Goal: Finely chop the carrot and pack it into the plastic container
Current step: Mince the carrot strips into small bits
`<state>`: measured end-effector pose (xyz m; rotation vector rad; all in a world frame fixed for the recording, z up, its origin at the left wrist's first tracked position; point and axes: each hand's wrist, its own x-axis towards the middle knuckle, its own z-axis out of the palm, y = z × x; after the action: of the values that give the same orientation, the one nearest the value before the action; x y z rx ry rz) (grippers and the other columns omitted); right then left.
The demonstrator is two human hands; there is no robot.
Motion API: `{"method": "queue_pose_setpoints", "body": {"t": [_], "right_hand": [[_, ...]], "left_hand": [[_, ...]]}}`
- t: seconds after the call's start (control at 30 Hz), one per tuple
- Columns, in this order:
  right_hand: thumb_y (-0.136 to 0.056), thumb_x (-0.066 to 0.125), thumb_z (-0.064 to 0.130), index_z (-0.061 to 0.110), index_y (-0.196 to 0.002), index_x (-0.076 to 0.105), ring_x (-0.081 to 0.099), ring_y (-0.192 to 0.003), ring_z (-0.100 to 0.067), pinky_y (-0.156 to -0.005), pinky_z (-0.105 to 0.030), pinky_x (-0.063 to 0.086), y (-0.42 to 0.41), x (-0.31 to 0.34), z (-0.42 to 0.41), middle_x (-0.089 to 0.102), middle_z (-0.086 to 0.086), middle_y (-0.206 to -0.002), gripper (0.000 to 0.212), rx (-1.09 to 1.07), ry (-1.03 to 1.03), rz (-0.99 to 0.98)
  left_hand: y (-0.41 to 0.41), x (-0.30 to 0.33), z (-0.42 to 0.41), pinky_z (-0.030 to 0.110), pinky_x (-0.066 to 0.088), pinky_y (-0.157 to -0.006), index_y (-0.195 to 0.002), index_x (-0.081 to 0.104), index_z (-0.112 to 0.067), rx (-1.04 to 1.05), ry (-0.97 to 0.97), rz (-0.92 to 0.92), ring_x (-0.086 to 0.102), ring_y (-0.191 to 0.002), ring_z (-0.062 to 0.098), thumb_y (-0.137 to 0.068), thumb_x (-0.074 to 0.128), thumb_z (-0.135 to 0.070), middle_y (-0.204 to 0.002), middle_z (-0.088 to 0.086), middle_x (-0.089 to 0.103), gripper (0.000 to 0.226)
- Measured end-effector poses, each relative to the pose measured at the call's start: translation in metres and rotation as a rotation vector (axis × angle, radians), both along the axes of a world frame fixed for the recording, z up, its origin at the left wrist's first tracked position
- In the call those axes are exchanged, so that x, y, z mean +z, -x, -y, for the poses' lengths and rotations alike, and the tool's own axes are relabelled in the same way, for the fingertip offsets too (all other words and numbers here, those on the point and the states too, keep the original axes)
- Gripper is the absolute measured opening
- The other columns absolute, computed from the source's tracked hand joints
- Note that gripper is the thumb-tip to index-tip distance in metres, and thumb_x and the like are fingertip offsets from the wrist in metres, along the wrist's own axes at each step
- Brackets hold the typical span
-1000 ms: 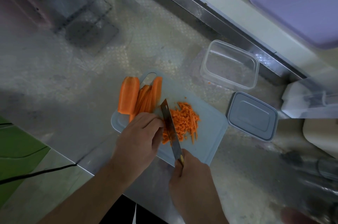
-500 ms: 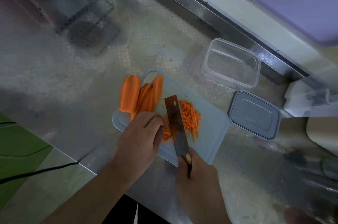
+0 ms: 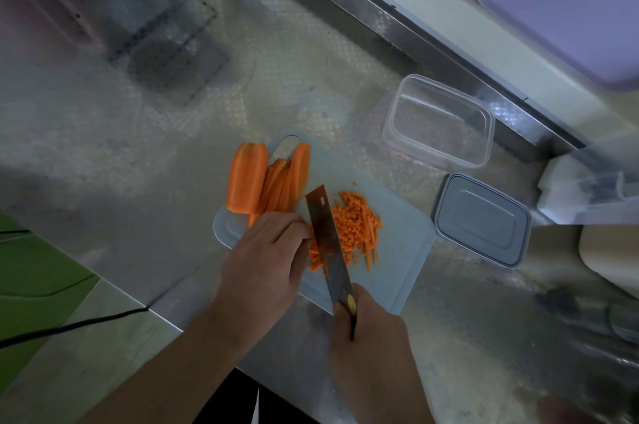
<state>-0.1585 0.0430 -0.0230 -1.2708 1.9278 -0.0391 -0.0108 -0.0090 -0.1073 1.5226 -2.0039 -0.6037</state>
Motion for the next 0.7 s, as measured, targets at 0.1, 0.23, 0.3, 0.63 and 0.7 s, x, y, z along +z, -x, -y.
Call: {"method": "queue_pose_setpoints", "body": {"t": [0.1,0.23,0.3,0.63,0.7], "right_hand": [[-0.104,0.045,0.03,0.031,-0.102,0.057,0.06,-0.07,-0.006,-0.066,-0.022,0.048,-0.002,-0.001,0.0,0.062,0.008,-0.077,0.012,0.008,-0.009,-0.008],[-0.105,0.042,0.031,0.03,-0.1,0.053,0.061,-0.072,-0.008,-0.065,-0.024,0.049,-0.005,-0.003,-0.001,0.061,0.007,-0.078,0.012,0.021,-0.027,-0.038],[-0.104,0.04,0.032,0.029,-0.1,0.052,0.061,-0.074,-0.01,-0.065,-0.025,0.05,-0.007,-0.004,-0.002,0.061,0.005,-0.079,0.013,0.013,-0.029,-0.05],[-0.104,0.039,0.032,0.029,-0.107,0.053,0.064,-0.083,-0.014,-0.072,-0.027,0.052,-0.012,-0.005,0.0,0.062,0.004,-0.084,0.015,0.015,-0.065,-0.098],[-0.104,0.039,0.032,0.03,-0.107,0.053,0.064,-0.084,-0.014,-0.073,-0.026,0.053,-0.012,-0.004,0.0,0.062,0.005,-0.086,0.015,0.008,-0.072,-0.102]], "left_hand": [[0.0,0.0,0.0,0.021,0.046,-0.09,-0.097,0.074,-0.011,-0.005,0.005,0.0,0.062,-0.1,0.018,-0.095,0.071,-0.013,-0.103,-0.002,0.067,0.004],[0.0,-0.001,0.001,0.021,0.045,-0.091,-0.096,0.074,-0.01,-0.002,0.009,-0.011,0.061,-0.099,0.018,-0.092,0.074,-0.009,-0.101,-0.001,0.068,0.004],[0.0,-0.002,0.0,0.021,0.046,-0.092,-0.096,0.074,-0.01,-0.003,0.01,-0.011,0.062,-0.099,0.018,-0.092,0.074,-0.009,-0.101,-0.001,0.068,0.003],[0.003,-0.003,-0.002,0.024,0.046,-0.09,-0.091,0.07,-0.008,0.003,0.002,0.005,0.06,-0.095,0.02,-0.091,0.076,-0.007,-0.098,0.002,0.064,0.006],[0.002,-0.004,-0.002,0.024,0.046,-0.09,-0.092,0.07,-0.009,-0.007,0.0,0.002,0.06,-0.095,0.02,-0.093,0.074,-0.008,-0.098,0.002,0.064,0.004]]}}
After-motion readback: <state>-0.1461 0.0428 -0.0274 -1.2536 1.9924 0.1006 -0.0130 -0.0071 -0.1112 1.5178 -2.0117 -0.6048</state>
